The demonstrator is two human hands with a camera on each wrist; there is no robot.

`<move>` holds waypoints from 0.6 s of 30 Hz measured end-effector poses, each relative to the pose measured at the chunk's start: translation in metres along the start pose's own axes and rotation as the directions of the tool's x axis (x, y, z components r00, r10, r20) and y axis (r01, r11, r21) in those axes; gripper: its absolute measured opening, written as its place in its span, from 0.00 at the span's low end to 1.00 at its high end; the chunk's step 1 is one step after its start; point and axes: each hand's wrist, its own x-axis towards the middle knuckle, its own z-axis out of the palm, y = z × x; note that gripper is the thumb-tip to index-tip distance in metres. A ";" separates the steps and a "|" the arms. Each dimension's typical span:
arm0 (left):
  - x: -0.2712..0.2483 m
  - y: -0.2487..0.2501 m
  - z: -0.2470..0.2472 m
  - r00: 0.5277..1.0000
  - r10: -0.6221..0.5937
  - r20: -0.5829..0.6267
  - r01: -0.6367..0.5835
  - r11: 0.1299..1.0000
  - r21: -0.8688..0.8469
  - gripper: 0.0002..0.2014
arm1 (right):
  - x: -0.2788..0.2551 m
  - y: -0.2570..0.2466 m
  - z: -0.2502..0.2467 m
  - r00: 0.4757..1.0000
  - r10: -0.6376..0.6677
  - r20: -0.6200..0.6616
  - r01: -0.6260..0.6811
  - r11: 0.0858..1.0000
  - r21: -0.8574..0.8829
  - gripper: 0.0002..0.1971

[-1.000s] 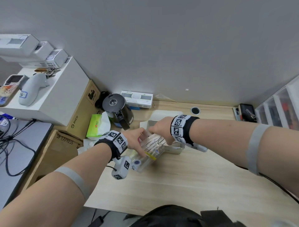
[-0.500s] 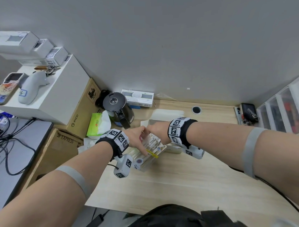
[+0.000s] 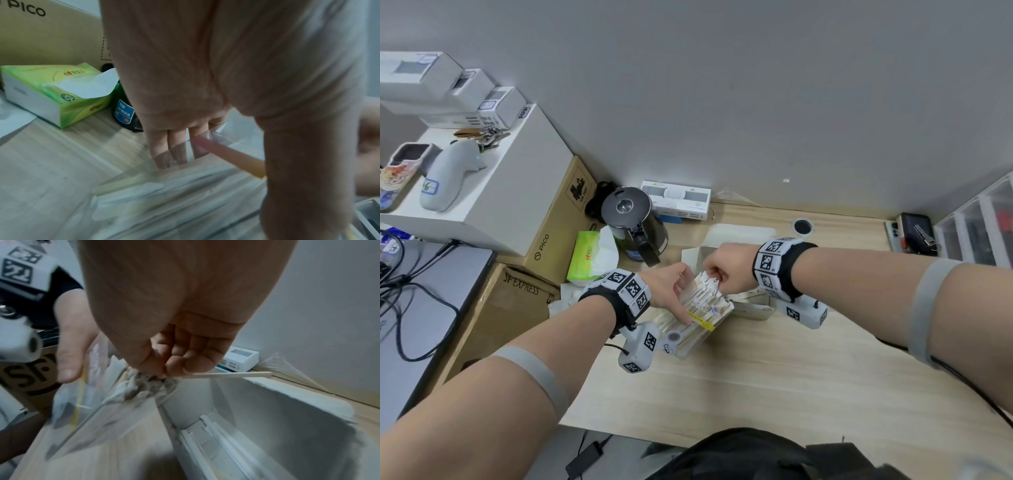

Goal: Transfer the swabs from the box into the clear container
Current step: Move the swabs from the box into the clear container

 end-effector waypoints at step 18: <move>-0.003 -0.022 -0.009 0.994 -0.024 0.109 0.029 0.999 -0.043 0.47 | 0.040 0.060 0.010 0.950 0.311 0.012 -0.308 0.946 -0.104 0.09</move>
